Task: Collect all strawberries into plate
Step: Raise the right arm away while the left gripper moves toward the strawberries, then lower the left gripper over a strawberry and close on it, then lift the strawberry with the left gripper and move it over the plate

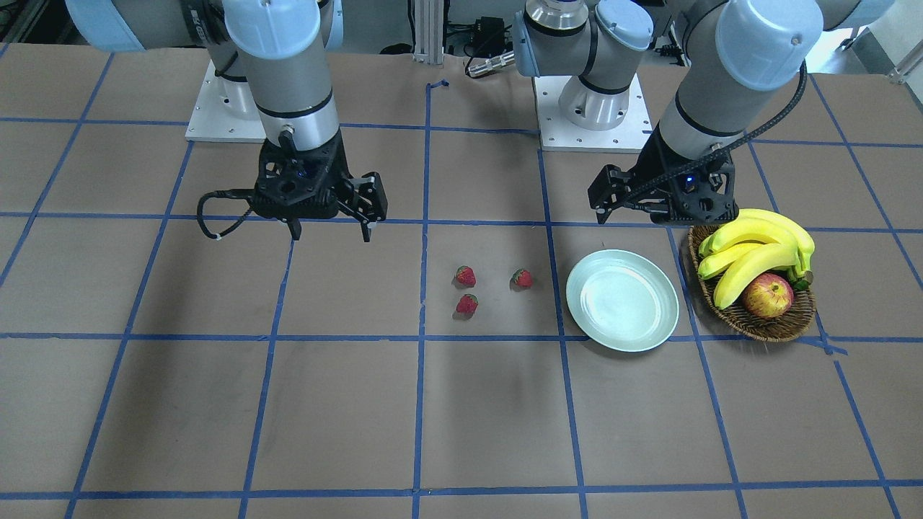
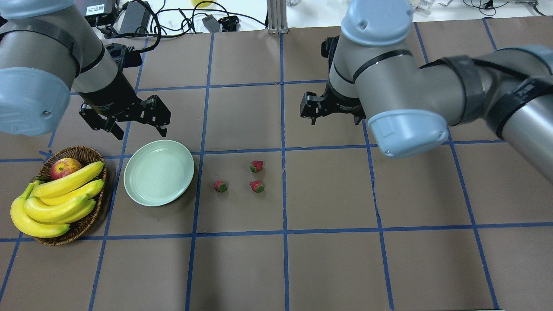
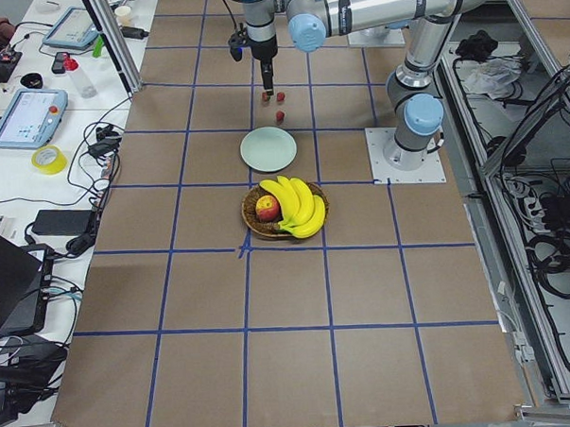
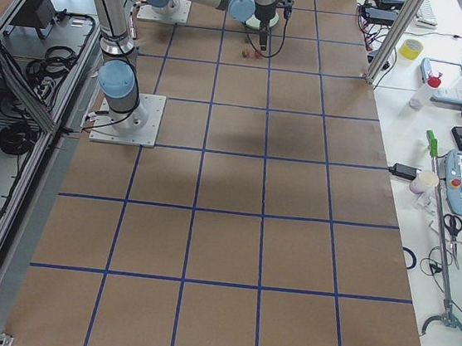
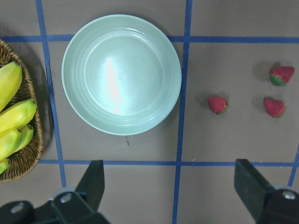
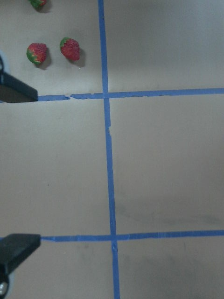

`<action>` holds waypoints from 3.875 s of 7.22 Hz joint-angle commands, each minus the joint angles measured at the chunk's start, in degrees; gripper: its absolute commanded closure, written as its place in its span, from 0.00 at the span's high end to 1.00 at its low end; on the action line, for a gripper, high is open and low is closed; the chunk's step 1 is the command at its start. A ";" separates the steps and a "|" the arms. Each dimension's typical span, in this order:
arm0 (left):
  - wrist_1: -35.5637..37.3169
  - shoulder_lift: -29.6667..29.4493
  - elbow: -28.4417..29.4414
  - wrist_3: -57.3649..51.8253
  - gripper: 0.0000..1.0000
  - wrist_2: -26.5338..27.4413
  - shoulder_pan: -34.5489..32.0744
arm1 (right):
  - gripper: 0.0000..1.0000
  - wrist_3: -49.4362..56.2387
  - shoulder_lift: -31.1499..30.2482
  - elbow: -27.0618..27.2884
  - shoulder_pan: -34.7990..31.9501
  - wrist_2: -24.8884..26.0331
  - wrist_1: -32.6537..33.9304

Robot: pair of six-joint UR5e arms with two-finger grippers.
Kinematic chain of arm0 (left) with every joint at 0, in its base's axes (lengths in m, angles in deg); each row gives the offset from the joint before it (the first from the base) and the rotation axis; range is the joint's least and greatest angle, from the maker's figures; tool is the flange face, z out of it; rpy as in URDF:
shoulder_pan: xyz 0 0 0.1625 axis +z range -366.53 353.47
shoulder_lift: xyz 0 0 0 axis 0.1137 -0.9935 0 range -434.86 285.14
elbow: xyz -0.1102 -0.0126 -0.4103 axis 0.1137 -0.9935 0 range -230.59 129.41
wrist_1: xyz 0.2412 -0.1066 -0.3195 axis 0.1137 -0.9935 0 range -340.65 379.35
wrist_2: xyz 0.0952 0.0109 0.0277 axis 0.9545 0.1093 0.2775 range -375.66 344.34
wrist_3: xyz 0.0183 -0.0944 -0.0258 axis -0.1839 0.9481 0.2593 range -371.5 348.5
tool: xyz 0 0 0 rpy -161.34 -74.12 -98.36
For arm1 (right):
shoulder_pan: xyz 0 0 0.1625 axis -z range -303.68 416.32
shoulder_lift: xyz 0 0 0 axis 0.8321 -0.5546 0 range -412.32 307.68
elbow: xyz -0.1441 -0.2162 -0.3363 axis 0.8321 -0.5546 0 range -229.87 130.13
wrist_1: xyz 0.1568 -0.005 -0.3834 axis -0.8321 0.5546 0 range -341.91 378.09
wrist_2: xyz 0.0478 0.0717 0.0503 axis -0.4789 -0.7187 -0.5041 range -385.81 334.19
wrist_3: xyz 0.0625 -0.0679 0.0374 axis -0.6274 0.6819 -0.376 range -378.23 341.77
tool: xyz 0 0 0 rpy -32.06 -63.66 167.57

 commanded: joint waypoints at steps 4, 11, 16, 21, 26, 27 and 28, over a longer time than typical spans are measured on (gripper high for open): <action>23.19 -9.86 -4.49 4.69 1.00 -7.31 -3.57 | 1.00 3.46 -1.54 -14.88 2.13 2.18 -23.65; 33.35 -19.99 -7.21 4.25 1.00 -10.54 -13.68 | 1.00 9.89 -2.34 -13.39 8.47 0.78 -22.53; 33.26 -22.63 -9.14 4.51 0.96 -13.81 -14.47 | 1.00 11.83 -1.90 -13.39 8.65 -1.77 -18.66; 33.26 -22.89 -9.85 4.87 0.56 -13.38 -15.26 | 1.00 11.58 -1.90 -13.39 8.74 -0.72 -15.52; 34.93 -21.67 -8.11 4.95 0.00 -13.11 -15.18 | 1.00 11.66 -1.90 -13.30 8.56 -0.81 -15.50; 31.88 -20.53 -4.09 4.69 0.00 -11.89 -13.96 | 1.00 12.10 -1.90 -13.30 8.56 -0.72 -15.41; 25.41 -19.91 0.65 3.56 0.00 -8.31 -10.73 | 1.00 12.10 -1.98 -13.39 8.73 -0.72 -15.59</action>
